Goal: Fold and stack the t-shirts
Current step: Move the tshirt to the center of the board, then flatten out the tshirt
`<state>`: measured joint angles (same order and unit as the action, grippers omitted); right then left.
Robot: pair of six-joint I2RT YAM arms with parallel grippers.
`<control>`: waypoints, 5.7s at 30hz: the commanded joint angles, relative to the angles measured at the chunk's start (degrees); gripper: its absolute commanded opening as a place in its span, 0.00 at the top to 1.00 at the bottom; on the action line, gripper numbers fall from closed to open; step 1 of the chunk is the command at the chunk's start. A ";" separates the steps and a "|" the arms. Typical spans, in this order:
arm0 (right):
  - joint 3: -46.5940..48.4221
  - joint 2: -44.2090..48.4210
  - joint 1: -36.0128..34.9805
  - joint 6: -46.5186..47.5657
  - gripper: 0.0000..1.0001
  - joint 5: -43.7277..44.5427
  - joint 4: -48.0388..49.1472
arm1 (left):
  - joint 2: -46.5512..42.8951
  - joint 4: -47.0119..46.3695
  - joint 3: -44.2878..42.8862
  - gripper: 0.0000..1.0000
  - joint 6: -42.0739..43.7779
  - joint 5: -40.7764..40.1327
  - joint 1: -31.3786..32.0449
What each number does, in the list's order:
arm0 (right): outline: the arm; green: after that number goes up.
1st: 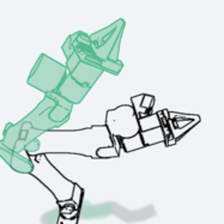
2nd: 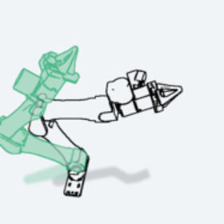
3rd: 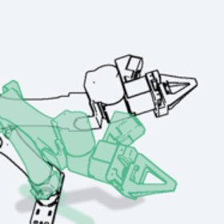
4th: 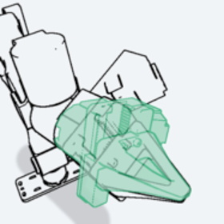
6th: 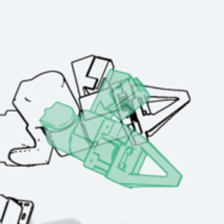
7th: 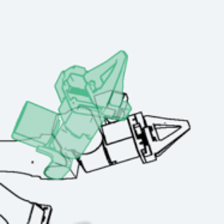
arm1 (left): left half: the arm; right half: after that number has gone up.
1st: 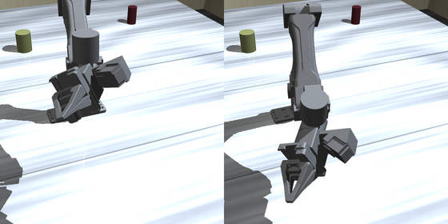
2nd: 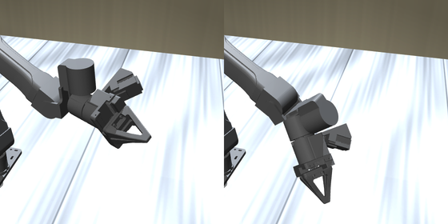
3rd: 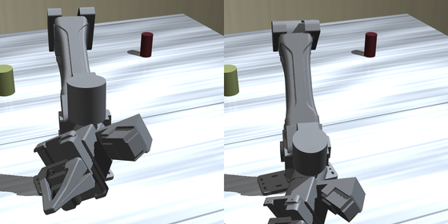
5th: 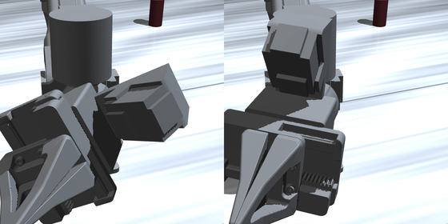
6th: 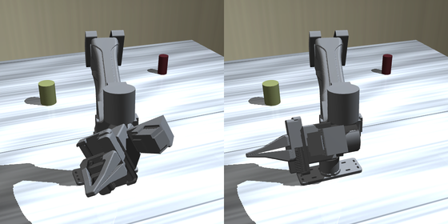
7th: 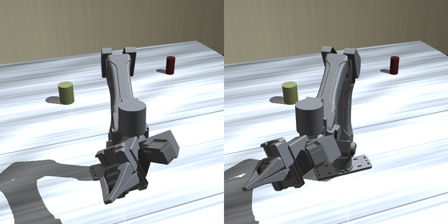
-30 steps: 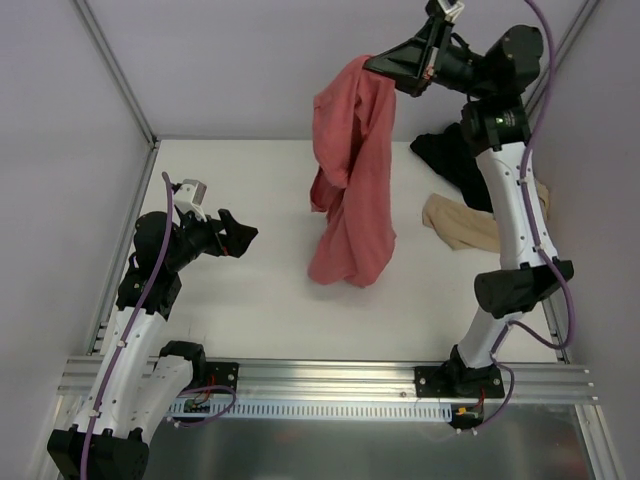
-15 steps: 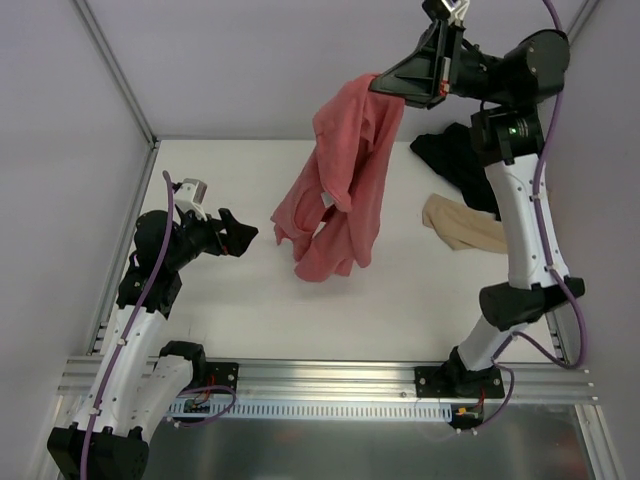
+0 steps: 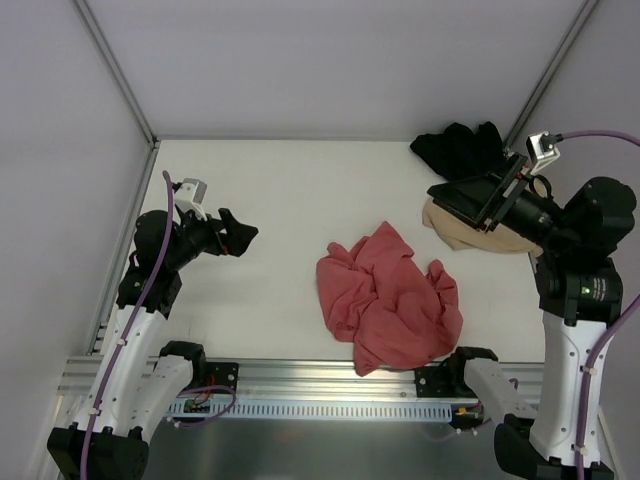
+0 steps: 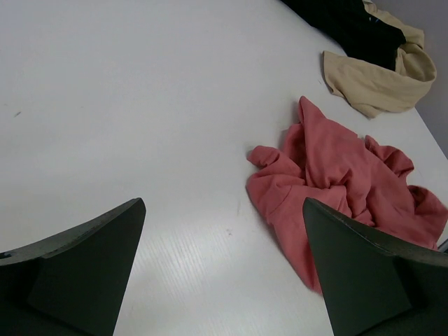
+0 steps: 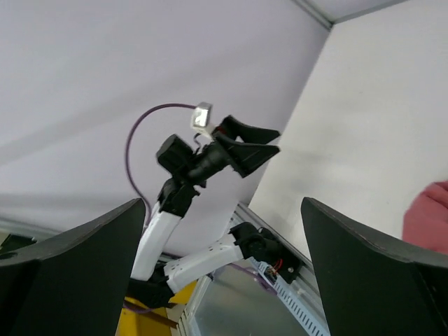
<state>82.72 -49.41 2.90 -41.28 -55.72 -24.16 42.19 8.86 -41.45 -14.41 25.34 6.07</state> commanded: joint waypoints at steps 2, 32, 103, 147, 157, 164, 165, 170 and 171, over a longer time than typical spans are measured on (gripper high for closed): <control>0.25 -1.57 0.80 9.72 0.00 6.86 -12.91 | -0.53 -1.48 -1.79 0.01 -0.61 1.20 0.44; -32.80 8.01 0.80 22.12 0.01 30.68 -14.95 | 55.77 -5.07 -20.50 0.06 -13.01 10.08 22.85; -34.73 -33.55 -0.61 27.48 0.79 39.65 4.65 | -6.33 26.03 -2.14 0.01 -28.48 -10.23 31.29; -39.30 -30.66 -6.23 28.88 1.00 39.82 5.18 | -8.36 26.21 -0.30 0.01 -28.21 -11.46 31.29; -19.20 -43.13 -11.94 29.76 0.99 36.21 8.44 | -10.55 24.89 1.99 0.01 -28.30 -12.33 31.20; 0.14 -57.79 -18.88 33.18 0.99 33.05 5.71 | -10.38 23.40 3.66 0.01 -27.86 -12.16 31.20; 4.17 -59.30 -19.68 33.63 0.99 32.35 5.71 | -10.12 23.13 4.01 0.01 -27.51 -12.25 31.20; 19.73 -69.40 -26.08 38.10 1.00 28.92 0.79 | -9.41 20.32 5.94 0.01 -27.16 -12.60 31.20; 26.20 -73.16 -26.97 39.94 0.99 28.83 -1.83 | -9.24 19.88 6.73 0.01 -27.16 -12.69 31.29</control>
<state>97.95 -118.17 -20.67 -6.44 -23.40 -21.52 32.42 32.10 -36.01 -42.78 12.99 36.82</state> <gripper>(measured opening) 0.020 0.986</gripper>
